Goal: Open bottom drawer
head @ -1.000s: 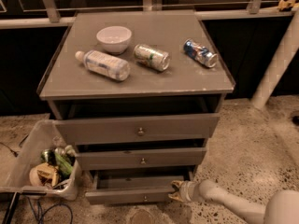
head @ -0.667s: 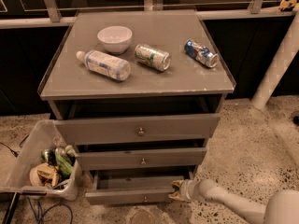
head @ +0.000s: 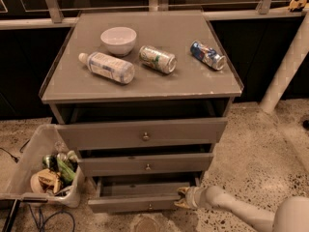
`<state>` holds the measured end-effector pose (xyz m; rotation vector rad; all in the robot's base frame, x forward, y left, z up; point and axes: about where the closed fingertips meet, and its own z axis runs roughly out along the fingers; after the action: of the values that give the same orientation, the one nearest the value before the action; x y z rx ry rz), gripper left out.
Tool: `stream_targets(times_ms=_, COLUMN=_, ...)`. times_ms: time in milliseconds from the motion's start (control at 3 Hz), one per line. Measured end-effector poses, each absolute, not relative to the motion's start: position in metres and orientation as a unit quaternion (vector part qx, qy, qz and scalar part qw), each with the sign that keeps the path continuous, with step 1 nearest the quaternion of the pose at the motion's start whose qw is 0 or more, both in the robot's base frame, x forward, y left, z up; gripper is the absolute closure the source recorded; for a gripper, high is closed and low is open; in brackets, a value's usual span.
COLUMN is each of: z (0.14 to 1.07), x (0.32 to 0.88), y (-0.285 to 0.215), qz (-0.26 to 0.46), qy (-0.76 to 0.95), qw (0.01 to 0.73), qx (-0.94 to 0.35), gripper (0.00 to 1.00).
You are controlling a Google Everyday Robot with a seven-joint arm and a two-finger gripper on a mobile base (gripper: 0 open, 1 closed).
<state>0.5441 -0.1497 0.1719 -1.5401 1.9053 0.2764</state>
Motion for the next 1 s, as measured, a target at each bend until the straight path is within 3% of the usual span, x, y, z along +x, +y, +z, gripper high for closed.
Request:
stream_targets(times_ms=333, z=0.172, x=0.544, y=-0.15, qz=0.106, qy=0.729, qw=0.332, qx=-0.589, gripper=0.48)
stream_targets(times_ms=1000, z=0.165, x=0.523, y=-0.156, qz=0.113, qy=0.728, qw=0.33, qx=-0.59, gripper=0.93)
